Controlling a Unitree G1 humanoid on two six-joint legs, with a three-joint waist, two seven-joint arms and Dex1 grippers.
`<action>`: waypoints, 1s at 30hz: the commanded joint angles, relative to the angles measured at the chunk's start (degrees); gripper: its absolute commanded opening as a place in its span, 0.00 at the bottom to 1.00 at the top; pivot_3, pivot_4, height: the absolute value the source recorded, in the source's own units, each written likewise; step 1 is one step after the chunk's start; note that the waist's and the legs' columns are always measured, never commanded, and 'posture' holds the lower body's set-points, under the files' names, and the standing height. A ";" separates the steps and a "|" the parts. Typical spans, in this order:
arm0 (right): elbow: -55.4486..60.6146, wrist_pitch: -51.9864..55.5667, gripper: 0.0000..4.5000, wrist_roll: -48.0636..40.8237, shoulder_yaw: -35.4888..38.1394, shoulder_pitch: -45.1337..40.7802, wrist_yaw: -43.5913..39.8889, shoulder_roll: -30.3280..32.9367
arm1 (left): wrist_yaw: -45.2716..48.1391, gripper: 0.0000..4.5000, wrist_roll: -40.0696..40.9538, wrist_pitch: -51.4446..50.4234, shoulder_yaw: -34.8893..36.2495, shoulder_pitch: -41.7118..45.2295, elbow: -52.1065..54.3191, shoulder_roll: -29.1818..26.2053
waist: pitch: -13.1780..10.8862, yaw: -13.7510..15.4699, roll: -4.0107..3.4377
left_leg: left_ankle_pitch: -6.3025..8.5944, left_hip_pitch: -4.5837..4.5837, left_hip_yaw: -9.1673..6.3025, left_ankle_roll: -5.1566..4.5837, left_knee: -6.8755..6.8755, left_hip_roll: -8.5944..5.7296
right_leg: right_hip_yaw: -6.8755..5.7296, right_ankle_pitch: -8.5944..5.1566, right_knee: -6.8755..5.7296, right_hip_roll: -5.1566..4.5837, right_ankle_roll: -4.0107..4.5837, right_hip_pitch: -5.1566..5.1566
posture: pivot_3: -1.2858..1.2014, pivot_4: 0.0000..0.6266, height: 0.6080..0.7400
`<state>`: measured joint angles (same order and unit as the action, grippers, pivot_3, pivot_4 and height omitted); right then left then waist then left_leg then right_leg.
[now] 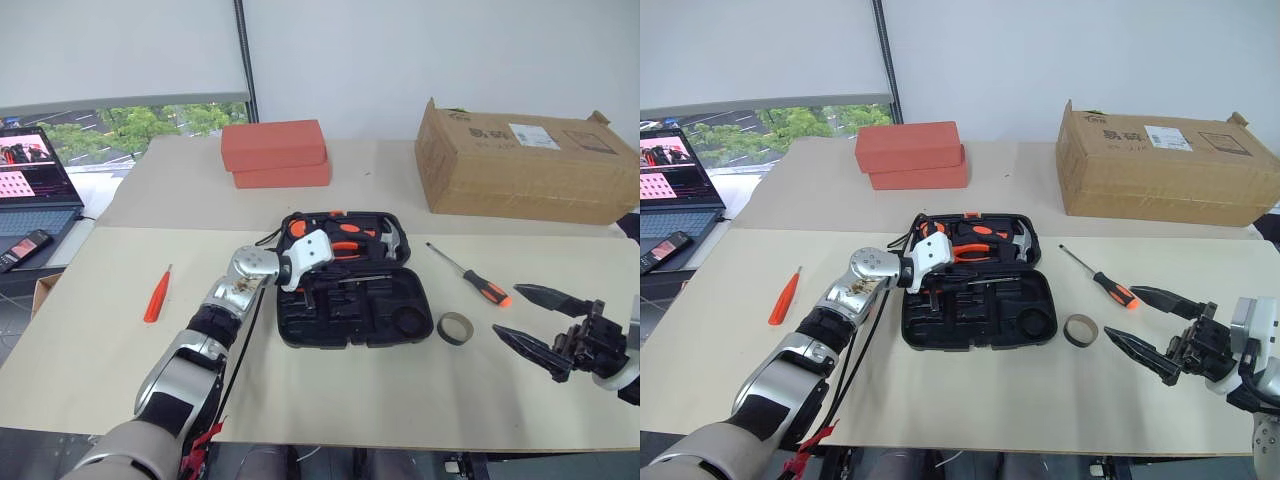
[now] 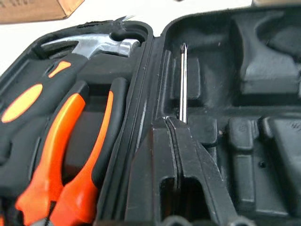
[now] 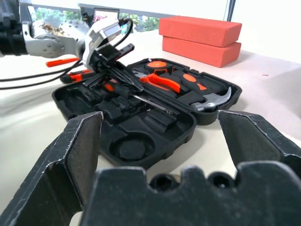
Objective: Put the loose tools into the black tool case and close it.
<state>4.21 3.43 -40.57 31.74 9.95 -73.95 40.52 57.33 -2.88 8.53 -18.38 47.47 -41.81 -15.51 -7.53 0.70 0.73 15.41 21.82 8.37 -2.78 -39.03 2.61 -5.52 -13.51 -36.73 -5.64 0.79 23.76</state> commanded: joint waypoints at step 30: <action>-38.92 12.80 1.00 27.51 -25.96 -38.47 13.01 7.59 | 18.27 0.99 34.50 -41.51 17.53 -11.66 50.38 -25.29 | -0.04 -1.27 -0.13 | -0.54 0.23 0.03 0.62 0.07 -0.01 | 0.08 -0.17 -0.22 -0.01 -0.15 0.33 | 0.52 0.24 0.79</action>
<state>-31.95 17.21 -14.99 6.73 -26.86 -59.75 46.87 75.24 30.06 -31.87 -2.18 36.09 5.51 -39.42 -7.56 -0.57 0.60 14.87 22.05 8.41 -2.16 -38.96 2.60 -5.42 -13.68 -36.94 -5.63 0.64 24.11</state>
